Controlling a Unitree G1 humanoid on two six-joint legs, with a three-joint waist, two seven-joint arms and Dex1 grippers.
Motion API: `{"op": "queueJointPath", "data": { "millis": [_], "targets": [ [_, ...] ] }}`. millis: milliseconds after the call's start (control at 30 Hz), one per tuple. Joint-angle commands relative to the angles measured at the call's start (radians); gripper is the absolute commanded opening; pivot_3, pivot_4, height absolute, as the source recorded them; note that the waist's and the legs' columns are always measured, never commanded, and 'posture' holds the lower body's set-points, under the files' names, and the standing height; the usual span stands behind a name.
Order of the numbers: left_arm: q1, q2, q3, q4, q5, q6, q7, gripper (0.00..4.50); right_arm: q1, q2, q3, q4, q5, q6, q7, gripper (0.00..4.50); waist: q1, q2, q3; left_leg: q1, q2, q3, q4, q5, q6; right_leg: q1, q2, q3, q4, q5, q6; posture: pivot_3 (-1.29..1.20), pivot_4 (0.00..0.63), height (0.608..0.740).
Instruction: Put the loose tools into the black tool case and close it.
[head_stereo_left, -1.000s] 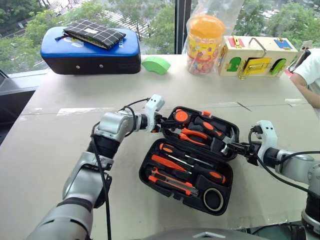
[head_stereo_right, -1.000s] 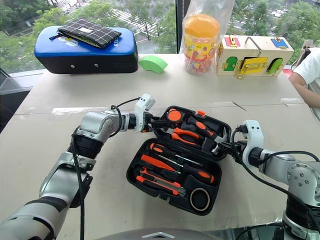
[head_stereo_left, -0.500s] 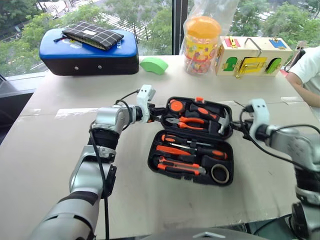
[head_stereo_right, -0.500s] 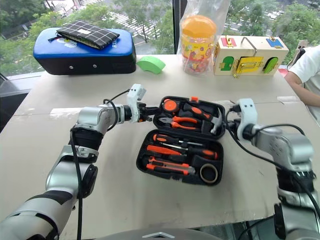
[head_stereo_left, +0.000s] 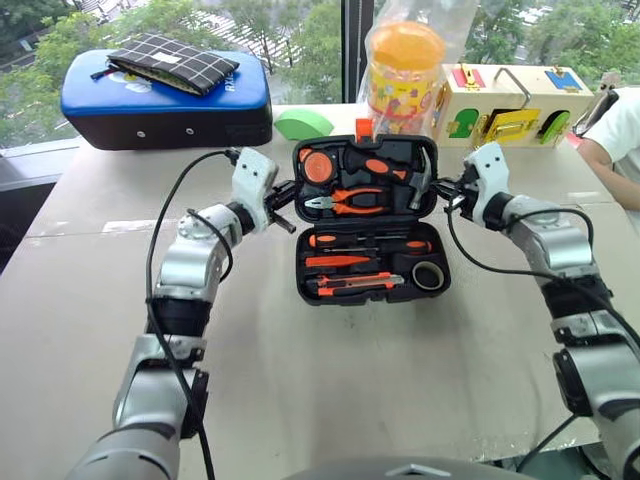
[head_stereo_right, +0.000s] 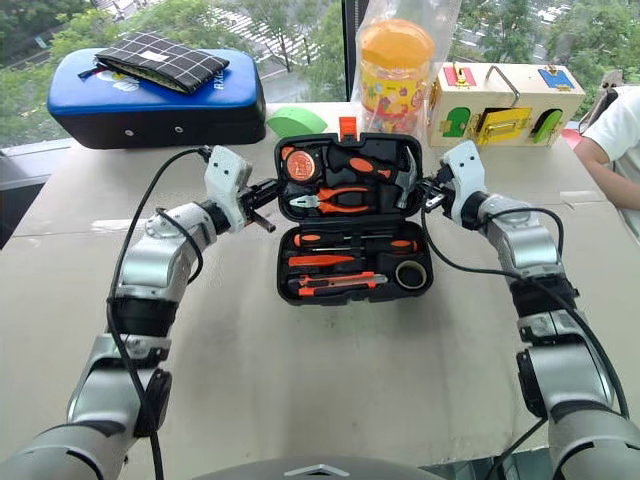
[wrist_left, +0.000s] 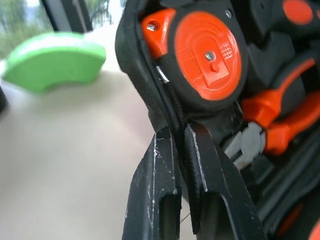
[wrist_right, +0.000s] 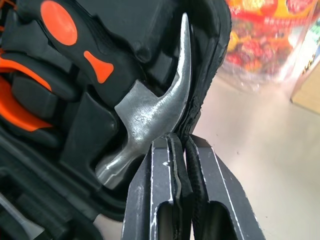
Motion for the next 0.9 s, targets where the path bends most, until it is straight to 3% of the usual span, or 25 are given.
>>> {"op": "queueJointPath", "data": {
  "millis": [33,167,233,300,333,367,433,533,567,633,667,767,900],
  "targets": [
    [0.089,0.048,-0.005,-0.14,0.037,-0.179,-0.066,0.06,0.142,-0.055,-0.094,-0.293,0.038,-0.004,0.009,0.0,0.007,0.0,0.0,0.0,-0.001,0.0,0.0,0.0,0.0,0.0,-0.001,0.0,-0.001,0.0,0.0,0.0,0.15,0.74],
    [0.201,0.107,-0.006,-0.191,0.059,-0.327,-0.139,0.06,0.362,-0.086,-0.152,-0.55,0.055,0.025,-0.01,0.0,0.019,0.0,-0.001,0.001,-0.001,0.001,-0.001,0.0,0.0,0.0,-0.002,0.001,-0.004,0.0,0.0,0.0,0.15,0.74],
    [0.253,0.164,0.003,-0.239,-0.003,-0.289,-0.235,0.06,0.478,-0.122,-0.163,-0.634,0.034,0.012,0.009,0.0,0.02,0.0,-0.001,0.002,0.0,0.002,-0.001,-0.001,0.002,0.001,-0.003,0.002,-0.004,0.0,-0.001,0.0,0.15,0.74],
    [0.3,0.264,0.052,-0.315,-0.175,-0.005,-0.337,0.72,0.579,-0.179,-0.184,-0.702,0.003,0.024,0.02,0.0,0.019,0.0,-0.001,0.001,0.0,0.003,0.0,-0.003,0.005,0.001,-0.003,0.002,-0.006,-0.001,-0.001,0.0,0.15,0.74],
    [0.33,0.358,0.088,-0.336,-0.277,0.16,-0.418,1.2,0.642,-0.232,-0.193,-0.739,-0.023,0.023,0.049,0.45,0.018,0.001,0.0,0.001,0.002,0.004,0.001,-0.003,0.005,0.002,-0.003,0.001,-0.006,-0.003,-0.004,0.0,0.15,0.74],
    [0.355,0.445,0.124,-0.342,-0.359,0.279,-0.502,1.39,0.694,-0.268,-0.211,-0.768,-0.034,0.031,0.065,0.57,0.016,0.001,0.0,0.003,0.003,0.005,0.002,-0.003,0.005,0.003,-0.003,0.001,-0.006,-0.003,-0.004,0.0,0.15,0.74],
    [0.356,0.577,0.189,-0.282,-0.44,0.426,-0.595,2.24,0.781,-0.306,-0.293,-0.837,0.037,0.116,0.087,1.22,0.013,0.001,0.0,0.002,0.005,0.005,0.004,-0.003,0.005,0.003,-0.002,-0.001,-0.005,-0.003,-0.004,0.0,0.15,0.74],
    [0.372,0.685,0.225,-0.258,-0.512,0.507,-0.727,2.24,0.915,-0.36,-0.394,-0.94,0.164,0.214,0.184,1.22,0.021,0.002,0.001,0.004,0.006,0.003,0.005,-0.002,0.005,0.004,0.0,-0.007,-0.004,-0.004,-0.004,0.0,0.15,0.74],
    [0.365,0.69,0.23,-0.266,-0.541,0.536,-0.746,2.29,0.94,-0.36,-0.419,-0.97,0.226,0.254,0.201,0.75,0.022,0.004,0.0,0.005,0.006,0.003,0.005,-0.003,0.005,0.006,0.0,-0.009,-0.005,-0.004,-0.004,0.0,0.15,0.74],
    [0.333,0.671,0.226,-0.307,-0.593,0.589,-0.742,1.7,0.974,-0.377,-0.415,-1.043,0.321,0.312,0.241,0.01,0.022,0.004,0.001,0.008,0.006,0.003,0.005,-0.003,0.005,0.01,-0.001,-0.009,-0.007,-0.004,-0.004,0.0,0.15,0.74],
    [0.319,0.658,0.213,-0.334,-0.61,0.607,-0.736,1.49,0.963,-0.38,-0.381,-1.072,0.349,0.346,0.233,0.0,0.022,0.004,0.001,0.008,0.006,0.002,0.005,-0.003,0.005,0.011,-0.002,-0.007,-0.008,-0.004,-0.004,0.0,0.15,0.74],
    [0.304,0.62,0.178,-0.414,-0.628,0.628,-0.718,0.11,0.887,-0.377,-0.226,-1.115,0.359,0.443,0.177,0.0,0.018,-0.002,0.001,0.008,0.008,0.002,0.005,-0.003,0.005,0.012,-0.002,-0.007,-0.008,-0.004,-0.004,0.0,0.15,0.74],
    [0.295,0.58,0.127,-0.482,-0.595,0.596,-0.695,0.03,0.721,-0.31,-0.003,-1.049,0.248,0.519,0.052,0.0,0.018,-0.002,0.001,0.004,0.008,0.003,0.005,-0.003,0.005,0.006,-0.002,-0.007,-0.008,-0.004,-0.005,0.0,0.15,0.74]
  ]
}}
